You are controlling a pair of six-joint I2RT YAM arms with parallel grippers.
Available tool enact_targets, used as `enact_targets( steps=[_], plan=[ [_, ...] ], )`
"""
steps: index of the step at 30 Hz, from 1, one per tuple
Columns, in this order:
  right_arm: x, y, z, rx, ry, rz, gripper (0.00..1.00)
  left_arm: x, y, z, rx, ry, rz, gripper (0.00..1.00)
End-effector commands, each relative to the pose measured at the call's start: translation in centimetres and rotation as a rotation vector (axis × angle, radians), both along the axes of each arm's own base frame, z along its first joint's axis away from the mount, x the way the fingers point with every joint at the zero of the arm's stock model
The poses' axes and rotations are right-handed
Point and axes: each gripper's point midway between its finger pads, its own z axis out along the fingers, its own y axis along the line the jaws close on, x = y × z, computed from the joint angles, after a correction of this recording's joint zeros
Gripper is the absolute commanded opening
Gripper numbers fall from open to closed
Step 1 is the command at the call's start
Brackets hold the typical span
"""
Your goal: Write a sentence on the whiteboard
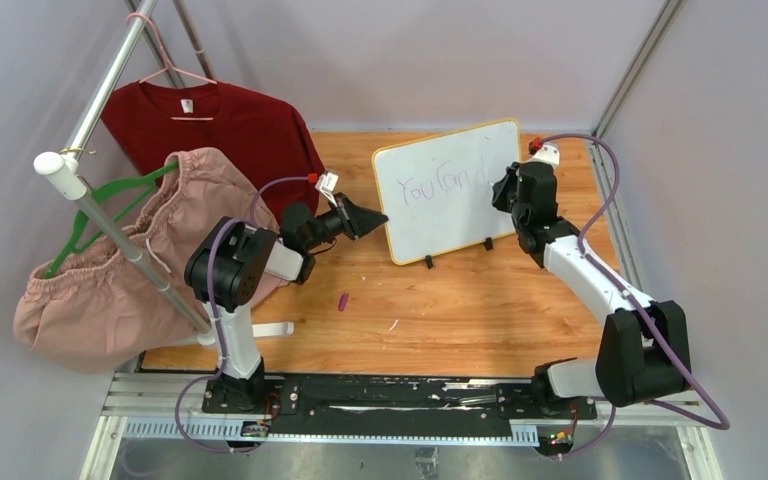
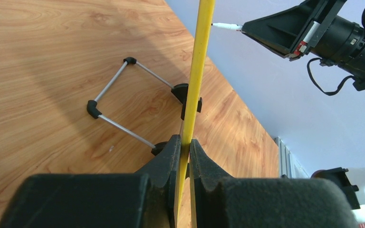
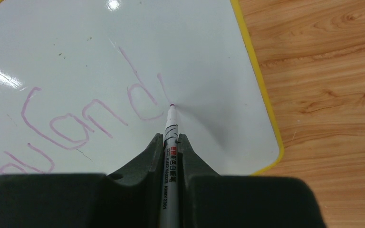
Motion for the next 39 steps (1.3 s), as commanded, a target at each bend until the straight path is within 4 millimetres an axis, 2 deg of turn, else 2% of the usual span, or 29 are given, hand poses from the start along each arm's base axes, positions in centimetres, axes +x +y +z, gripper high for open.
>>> enact_targets(
  steps=[1, 6, 14, 28, 39],
  plan=[
    [-0.5, -1.2, -0.2, -0.004, 0.002, -0.037, 0.00, -0.3, -0.1, 1.0, -0.010, -0.033, -0.006, 0.00],
    [-0.2, -2.0, 0.0, -0.013, 0.002, -0.067, 0.00, -0.4, -0.1, 1.1, -0.010, -0.034, -0.009, 0.00],
    [1.0, -2.6, 1.6, -0.009, -0.020, -0.084, 0.00, -0.4, -0.1, 1.0, -0.007, -0.035, -0.007, 0.00],
    [2.3, -1.8, 3.7, 0.005, -0.060, -0.054, 0.00, -0.4, -0.1, 1.0, -0.004, -0.037, -0.007, 0.00],
    [2.5, -1.1, 3.5, 0.027, -0.064, -0.025, 0.00, -0.5, -0.2, 0.9, -0.004, -0.035, -0.009, 0.00]
  ],
)
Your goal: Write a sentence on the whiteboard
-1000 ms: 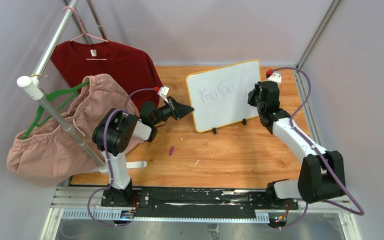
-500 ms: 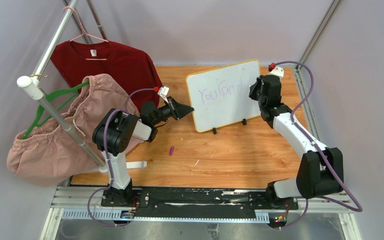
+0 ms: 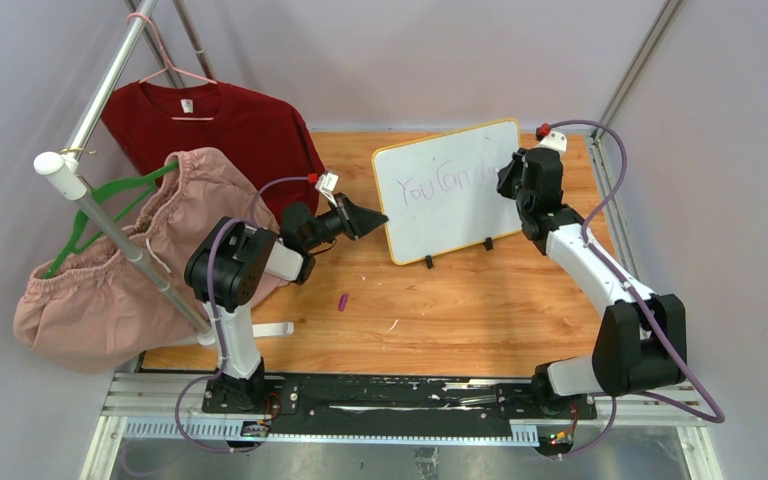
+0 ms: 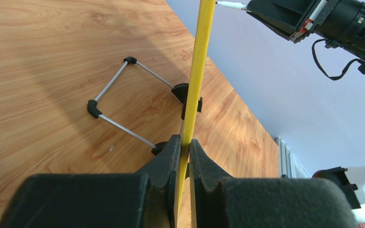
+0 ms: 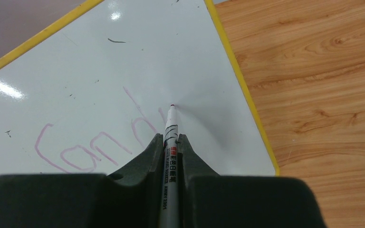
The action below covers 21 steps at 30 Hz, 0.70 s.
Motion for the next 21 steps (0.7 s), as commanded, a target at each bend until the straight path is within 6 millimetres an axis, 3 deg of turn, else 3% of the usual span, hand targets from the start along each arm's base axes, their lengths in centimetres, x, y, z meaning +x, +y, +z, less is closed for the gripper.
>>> enact_targets(
  steps=[1, 7, 21],
  plan=[
    [0.8, 0.1, 1.6, 0.024, -0.044, 0.013, 0.00, -0.5, -0.2, 0.9, -0.004, -0.035, -0.010, 0.00],
    [0.9, 1.2, 1.8, 0.030, -0.047, 0.050, 0.00, -0.4, -0.2, 1.0, -0.005, -0.037, -0.008, 0.00],
    [0.1, 3.0, 0.4, 0.035, -0.013, 0.112, 0.00, -0.5, -0.2, 1.2, -0.006, -0.041, -0.010, 0.00]
  ],
)
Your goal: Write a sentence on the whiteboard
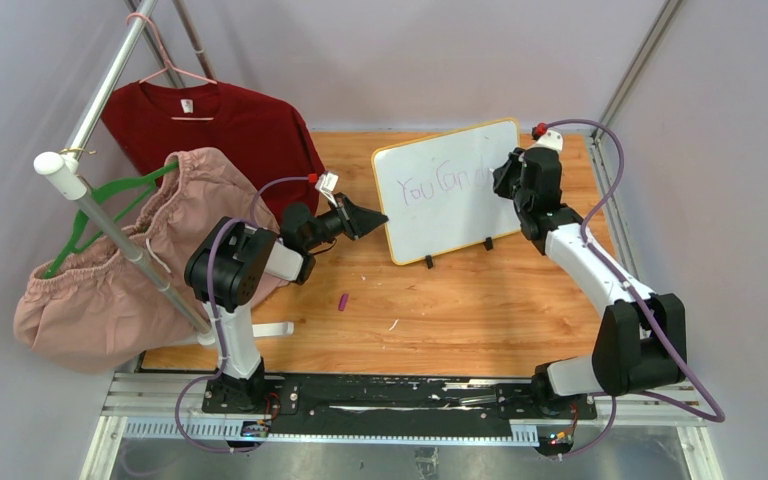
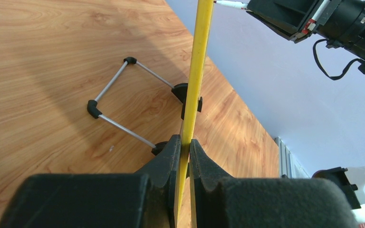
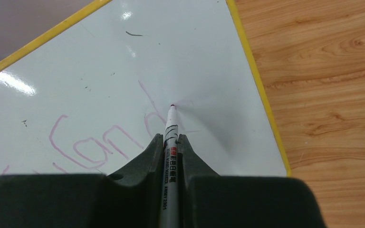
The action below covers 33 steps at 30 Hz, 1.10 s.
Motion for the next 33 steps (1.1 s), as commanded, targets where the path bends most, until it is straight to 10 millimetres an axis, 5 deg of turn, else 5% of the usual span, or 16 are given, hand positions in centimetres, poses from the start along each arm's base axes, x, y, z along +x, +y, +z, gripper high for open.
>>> enact_targets(
  steps=[1, 33],
  plan=[
    [0.2, 1.5, 0.3, 0.017, -0.011, 0.045, 0.00, -0.4, -0.1, 1.2, -0.007, -0.040, -0.007, 0.00],
    [0.5, -2.7, -0.4, -0.027, 0.013, -0.093, 0.00, -0.5, -0.1, 1.3, -0.004, -0.046, -0.006, 0.00]
  ],
)
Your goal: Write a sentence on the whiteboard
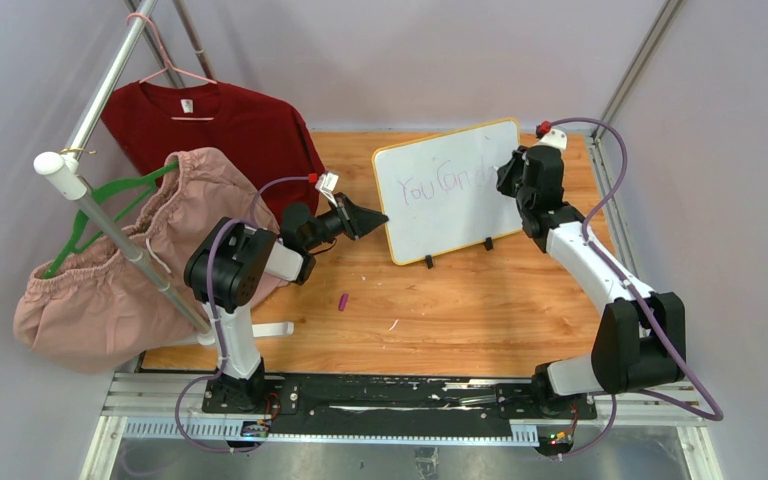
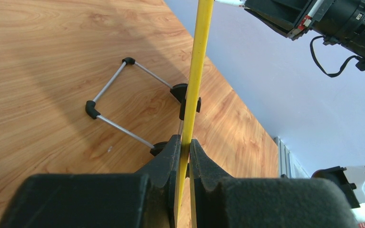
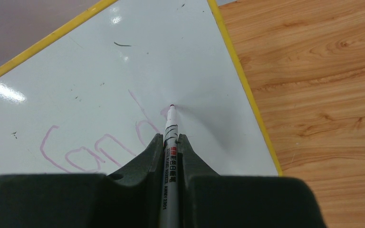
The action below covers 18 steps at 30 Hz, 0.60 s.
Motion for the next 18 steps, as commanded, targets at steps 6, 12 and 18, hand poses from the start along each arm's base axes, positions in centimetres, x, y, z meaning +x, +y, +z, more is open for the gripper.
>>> enact_targets(
  steps=[6, 12, 18],
  plan=[
    [-0.5, -1.6, -1.6, -0.019, 0.037, -0.055, 0.00, -0.4, -0.1, 1.1, -0.003, -0.042, -0.005, 0.00],
    [-1.3, -1.7, -2.9, -0.013, 0.063, -0.056, 0.00, -0.4, -0.1, 1.2, -0.004, -0.042, -0.004, 0.00],
    [-1.6, -1.5, -3.7, -0.007, 0.076, -0.042, 0.00, -0.5, -0.1, 1.2, -0.006, -0.043, -0.005, 0.00]
  ],
)
